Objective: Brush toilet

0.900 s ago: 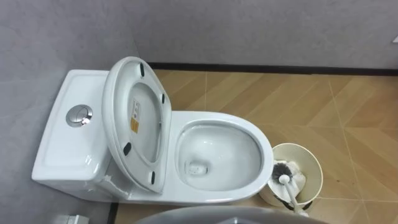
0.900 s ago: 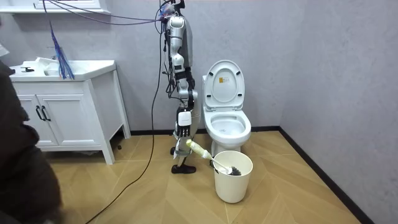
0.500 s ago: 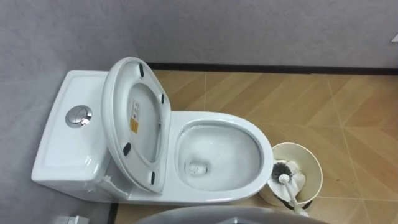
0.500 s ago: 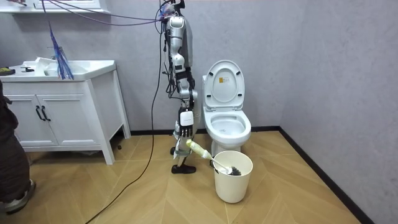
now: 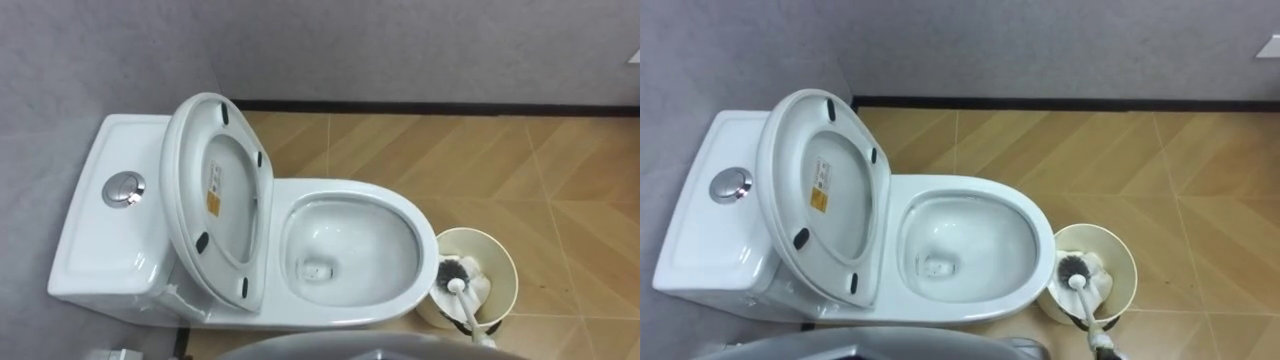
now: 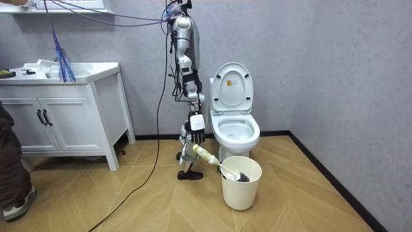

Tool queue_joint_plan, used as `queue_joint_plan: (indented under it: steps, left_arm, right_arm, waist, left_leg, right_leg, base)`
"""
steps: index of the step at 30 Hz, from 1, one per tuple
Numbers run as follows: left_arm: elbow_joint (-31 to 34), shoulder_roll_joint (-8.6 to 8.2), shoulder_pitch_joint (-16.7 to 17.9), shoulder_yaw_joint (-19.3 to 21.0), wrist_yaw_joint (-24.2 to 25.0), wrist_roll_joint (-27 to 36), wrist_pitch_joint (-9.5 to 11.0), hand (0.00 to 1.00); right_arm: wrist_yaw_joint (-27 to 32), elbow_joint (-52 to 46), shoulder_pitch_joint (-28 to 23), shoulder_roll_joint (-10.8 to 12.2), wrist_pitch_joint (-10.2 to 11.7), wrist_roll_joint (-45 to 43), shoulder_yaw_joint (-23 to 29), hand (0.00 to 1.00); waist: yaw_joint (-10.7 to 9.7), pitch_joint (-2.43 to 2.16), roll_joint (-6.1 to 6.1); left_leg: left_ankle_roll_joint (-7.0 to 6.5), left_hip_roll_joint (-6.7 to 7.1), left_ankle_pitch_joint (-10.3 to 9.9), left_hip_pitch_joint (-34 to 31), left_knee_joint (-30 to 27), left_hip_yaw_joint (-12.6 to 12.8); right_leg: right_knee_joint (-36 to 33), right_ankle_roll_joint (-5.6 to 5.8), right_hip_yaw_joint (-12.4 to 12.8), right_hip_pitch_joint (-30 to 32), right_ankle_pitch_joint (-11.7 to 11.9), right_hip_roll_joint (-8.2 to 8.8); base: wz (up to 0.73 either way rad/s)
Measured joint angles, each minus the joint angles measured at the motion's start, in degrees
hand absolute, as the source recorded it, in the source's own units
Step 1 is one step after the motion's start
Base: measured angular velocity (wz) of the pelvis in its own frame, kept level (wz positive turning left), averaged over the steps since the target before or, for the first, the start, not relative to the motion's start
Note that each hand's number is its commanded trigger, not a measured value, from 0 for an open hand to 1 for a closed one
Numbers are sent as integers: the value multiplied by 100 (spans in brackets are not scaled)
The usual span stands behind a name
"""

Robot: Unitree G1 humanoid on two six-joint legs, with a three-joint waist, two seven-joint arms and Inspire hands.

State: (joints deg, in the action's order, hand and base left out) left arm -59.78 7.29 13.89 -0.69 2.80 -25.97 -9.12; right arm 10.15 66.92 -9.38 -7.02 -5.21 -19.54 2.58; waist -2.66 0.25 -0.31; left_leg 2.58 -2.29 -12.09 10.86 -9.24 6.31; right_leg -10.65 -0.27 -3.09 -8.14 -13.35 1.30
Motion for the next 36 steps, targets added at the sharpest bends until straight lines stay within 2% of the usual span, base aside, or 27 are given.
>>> queue_joint_plan:
  steps: [8, 10, 14, 18, 22, 26, 30, 32, 34, 36]
  left_arm:
    - [98, 58, -29, 47, -14, 4, 128, 0]
    - [138, 82, -28, 50, -26, -1, 223, 0]
    - [138, 93, -15, 129, -138, -1, 330, 0]
    - [141, 95, -21, 164, -384, 35, 334, 0]
    - [131, 101, -86, 166, -626, 184, 370, 0]
    - [131, 103, -153, 164, -744, 556, 488, 0]
    - [138, 118, -463, 166, -761, 783, 581, 0]
    - [126, 127, -637, 161, -757, 847, 625, 0]
    - [69, 128, -922, 153, -739, 957, 770, 0]
    - [25, 122, -1125, 111, -730, 962, 792, 0]
  right_arm:
    - [671, -530, 31, 4, 563, 844, 126, 0]
    - [830, -546, 31, 5, 705, 1017, 126, 0]
    - [995, -545, 24, 5, 734, 1144, 126, 0]
    - [1245, -544, 57, 0, 770, 1369, 124, 0]
    - [1310, -436, 145, -21, 769, 1644, 231, 0]
    - [1426, -353, 314, -48, 770, 1723, 278, 0]
    - [1522, -185, 613, -75, 774, 1726, 276, 0]
    - [1506, -16, 731, -90, 788, 1727, 267, 0]
    - [1444, 124, 881, -141, 790, 1810, 263, 0]
    - [1416, 257, 1057, -211, 787, 1825, 245, 0]
  waist:
    - [2, 10, 11]
    - [2, 5, 14]
    - [5, -2, 15]
    - [3, -22, 15]
    - [-26, -39, 53]
    - [-15, -18, 73]
    - [-15, -33, 137]
    - [-14, -10, 109]
    - [-1, 47, 88]
    - [3, 75, 125]
  left_leg:
    - [0, -3, 0, -88, 4, 139]
    - [0, -3, 0, -123, 4, 146]
    - [0, -4, 0, -141, 3, 146]
    - [0, -6, 0, -272, -8, 133]
    - [0, -7, 0, -496, -29, 66]
    - [0, -12, 0, -681, -33, -1]
    - [-2, -12, 2, -1129, -157, -37]
    - [-8, -9, 5, -1358, -262, -46]
    - [-11, -2, 7, -1745, -477, -86]
    - [-15, 7, 5, -2074, -677, -147]
  right_leg:
    - [23, 0, -25, 73, 0, 9]
    - [14, -3, -27, 108, 6, 9]
    - [3, -11, -35, 120, 13, 11]
    - [-11, -15, -40, 246, 16, 7]
    - [-52, -23, -168, 429, 24, 17]
    - [-145, -26, -168, 650, 26, 14]
    - [-310, -26, -225, 1062, 61, 33]
    - [-400, -27, -270, 1256, 66, 53]
    - [-596, -28, -334, 1614, 67, 90]
    - [-763, -33, -376, 1907, 70, 118]
  base:
    - [0]
    - [-2]
    - [-3]
    - [1]
    - [13]
    - [2]
    - [8]
    - [14]
    - [14]
    - [11]
